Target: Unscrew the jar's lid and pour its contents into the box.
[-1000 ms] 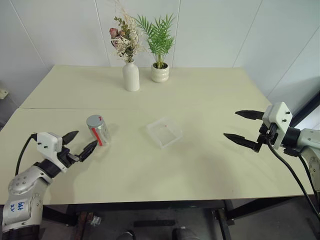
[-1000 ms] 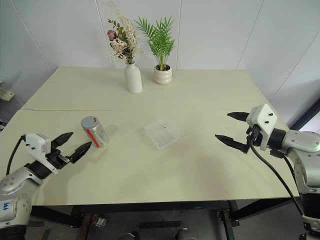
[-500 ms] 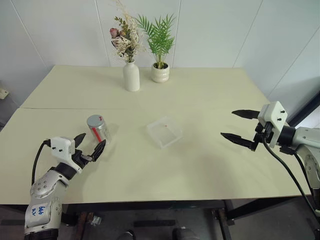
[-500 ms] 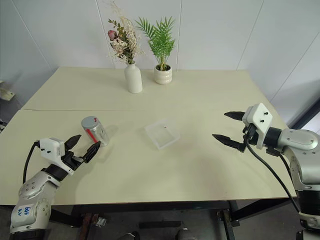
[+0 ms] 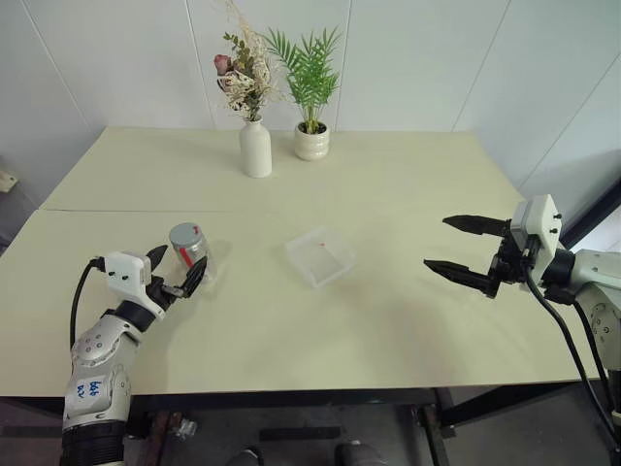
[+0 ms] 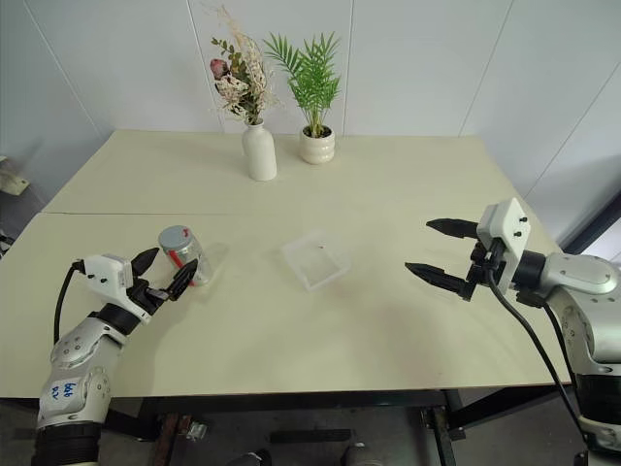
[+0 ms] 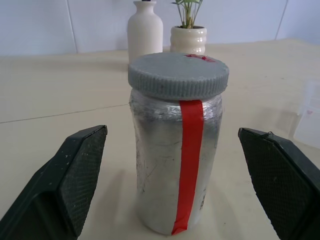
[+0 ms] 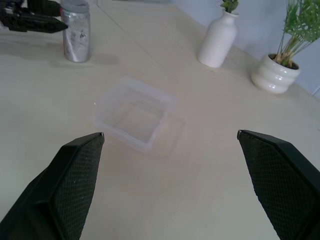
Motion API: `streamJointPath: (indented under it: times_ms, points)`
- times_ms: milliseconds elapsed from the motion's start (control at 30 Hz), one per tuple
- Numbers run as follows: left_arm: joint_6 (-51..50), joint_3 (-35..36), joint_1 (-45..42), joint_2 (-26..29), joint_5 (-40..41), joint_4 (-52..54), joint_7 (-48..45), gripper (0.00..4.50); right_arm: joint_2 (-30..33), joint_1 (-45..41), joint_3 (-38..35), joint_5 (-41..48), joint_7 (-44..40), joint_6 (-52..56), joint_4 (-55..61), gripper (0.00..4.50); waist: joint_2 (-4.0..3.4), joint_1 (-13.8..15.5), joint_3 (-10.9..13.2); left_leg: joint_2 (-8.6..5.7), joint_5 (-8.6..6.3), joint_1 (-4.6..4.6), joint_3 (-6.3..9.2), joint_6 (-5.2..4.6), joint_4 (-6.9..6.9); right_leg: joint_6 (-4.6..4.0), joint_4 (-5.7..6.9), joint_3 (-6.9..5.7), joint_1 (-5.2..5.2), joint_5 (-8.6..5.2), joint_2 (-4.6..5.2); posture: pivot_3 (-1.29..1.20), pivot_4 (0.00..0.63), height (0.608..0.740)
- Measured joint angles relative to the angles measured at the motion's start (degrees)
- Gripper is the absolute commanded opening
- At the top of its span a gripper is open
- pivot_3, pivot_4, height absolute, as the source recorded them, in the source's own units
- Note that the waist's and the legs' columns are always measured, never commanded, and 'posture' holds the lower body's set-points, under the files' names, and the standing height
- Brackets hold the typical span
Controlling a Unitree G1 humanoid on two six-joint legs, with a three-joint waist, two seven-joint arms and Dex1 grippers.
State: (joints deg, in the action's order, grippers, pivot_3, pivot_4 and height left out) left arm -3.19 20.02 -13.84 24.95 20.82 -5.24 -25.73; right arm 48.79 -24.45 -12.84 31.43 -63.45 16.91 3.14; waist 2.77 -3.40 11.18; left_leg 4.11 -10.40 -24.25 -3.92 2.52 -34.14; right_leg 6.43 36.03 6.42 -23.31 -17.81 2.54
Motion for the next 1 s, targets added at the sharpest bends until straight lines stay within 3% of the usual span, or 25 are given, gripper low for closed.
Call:
streamJointPath:
  times_ms: [933, 1000]
  points:
    - [3.15, -1.22, -6.90, -1.61, -0.81, -7.65, -0.03, 4.49, -1.38, -2.29, 1.30, 1.10, -2.57, 0.49, -0.50, 4.50, 0.00, 0.17, 0.00, 0.00, -0.02, -0.02, 0.00, -0.01, 0.01, 0.26, -0.07, -0.01, 0.01, 0.14, -0.01, 0.00, 0.150, 0.740]
    - [3.58, -1.24, -7.65, -1.61, -0.81, -8.56, -0.22, 4.09, -1.37, -2.29, 1.30, 1.03, -2.54, 0.49, -0.50, 4.50, 0.00, 0.16, 0.00, 0.00, -0.02, -0.02, 0.00, -0.01, 0.01, 0.26, -0.07, 0.00, 0.01, 0.14, -0.01, 0.00, 0.150, 0.740]
